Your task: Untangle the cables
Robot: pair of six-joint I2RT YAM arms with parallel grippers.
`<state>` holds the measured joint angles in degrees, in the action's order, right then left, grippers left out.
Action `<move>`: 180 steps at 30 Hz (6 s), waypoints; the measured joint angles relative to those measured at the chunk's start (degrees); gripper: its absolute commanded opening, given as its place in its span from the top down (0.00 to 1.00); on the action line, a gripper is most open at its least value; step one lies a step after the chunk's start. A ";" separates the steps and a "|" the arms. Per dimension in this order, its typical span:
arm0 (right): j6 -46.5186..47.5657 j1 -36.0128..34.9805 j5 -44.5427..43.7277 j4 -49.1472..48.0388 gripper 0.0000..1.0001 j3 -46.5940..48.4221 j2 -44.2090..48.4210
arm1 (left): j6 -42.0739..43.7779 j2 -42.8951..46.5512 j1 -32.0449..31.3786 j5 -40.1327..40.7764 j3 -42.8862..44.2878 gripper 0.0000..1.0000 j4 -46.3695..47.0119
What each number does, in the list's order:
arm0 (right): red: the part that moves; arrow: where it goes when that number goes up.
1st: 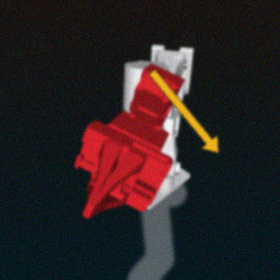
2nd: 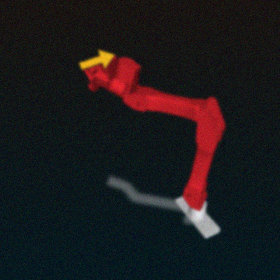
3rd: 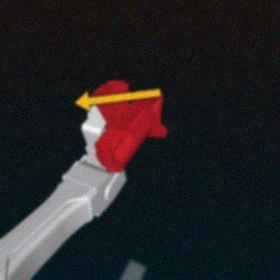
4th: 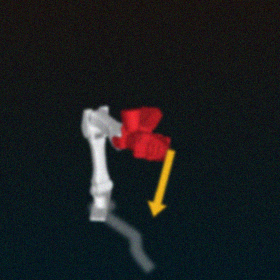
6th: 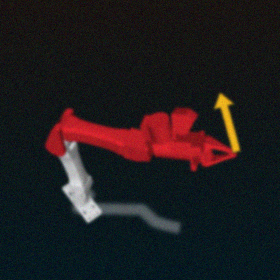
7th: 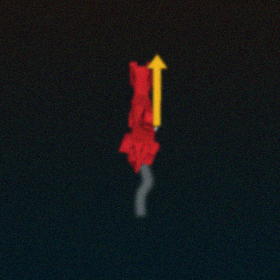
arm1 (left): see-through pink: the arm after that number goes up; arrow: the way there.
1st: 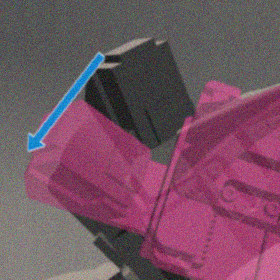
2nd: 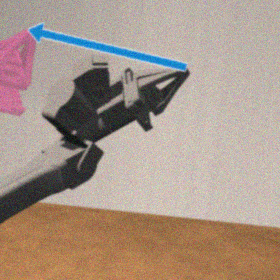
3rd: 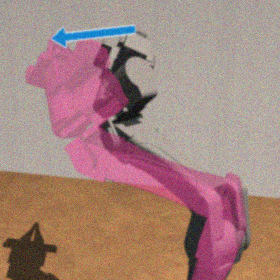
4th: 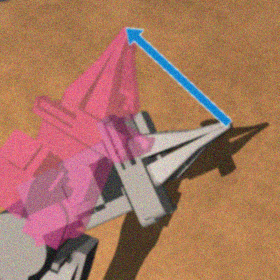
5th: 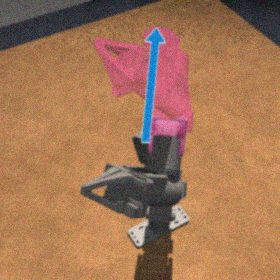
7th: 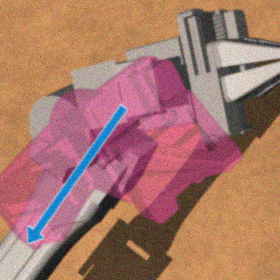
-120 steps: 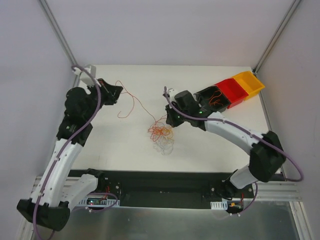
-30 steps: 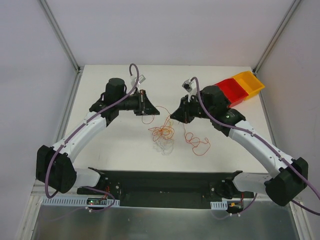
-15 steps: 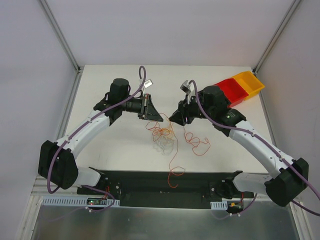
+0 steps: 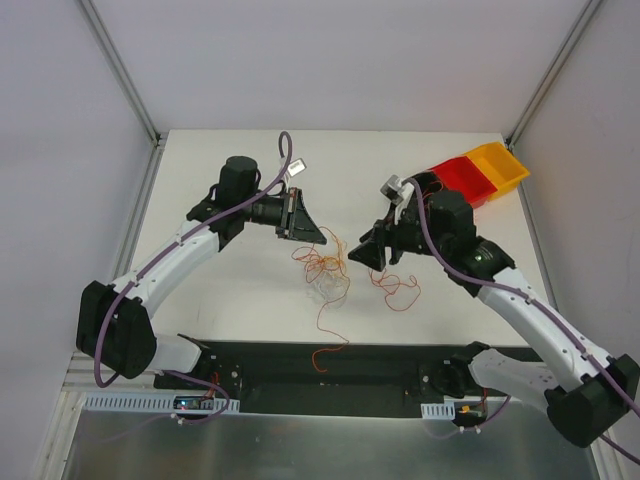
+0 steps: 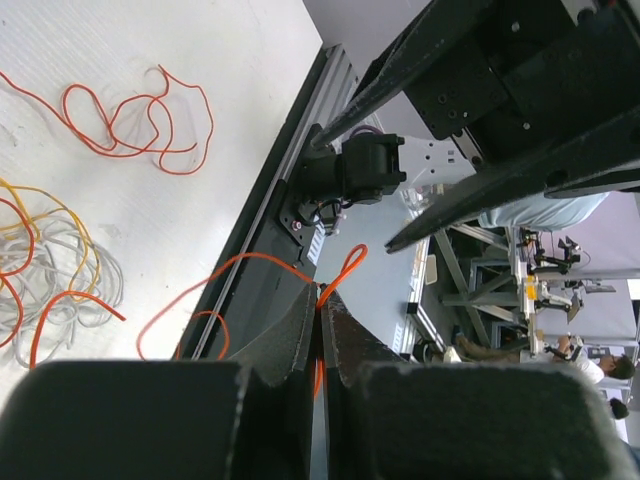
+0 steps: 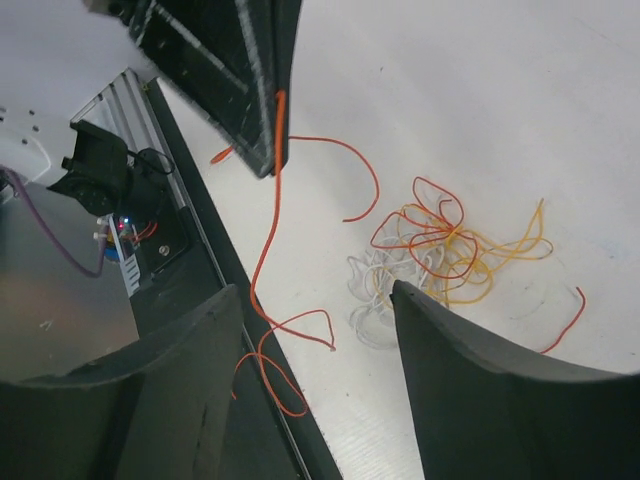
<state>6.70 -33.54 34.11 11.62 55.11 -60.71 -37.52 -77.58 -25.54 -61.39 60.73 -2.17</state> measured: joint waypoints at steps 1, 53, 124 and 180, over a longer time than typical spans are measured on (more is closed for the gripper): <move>-0.20 0.00 0.46 -0.46 0.32 -1.22 1.68 | 0.00 0.00 0.00 -0.07 0.04 1.00 0.00; -13.35 5.88 -14.36 2.99 1.00 20.70 -2.69 | -0.46 -6.43 -0.28 11.69 4.00 0.24 0.28; -10.97 29.81 -30.36 2.60 1.00 28.63 -51.45 | 12.72 5.60 8.76 4.98 0.20 0.12 -5.90; -10.01 9.94 -15.82 19.26 0.99 10.10 7.98 | 17.42 10.62 -16.02 27.85 -1.51 0.16 2.34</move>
<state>-3.31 -23.59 18.28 30.87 65.21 -52.73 -20.10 -66.96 -41.56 -33.54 59.22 0.16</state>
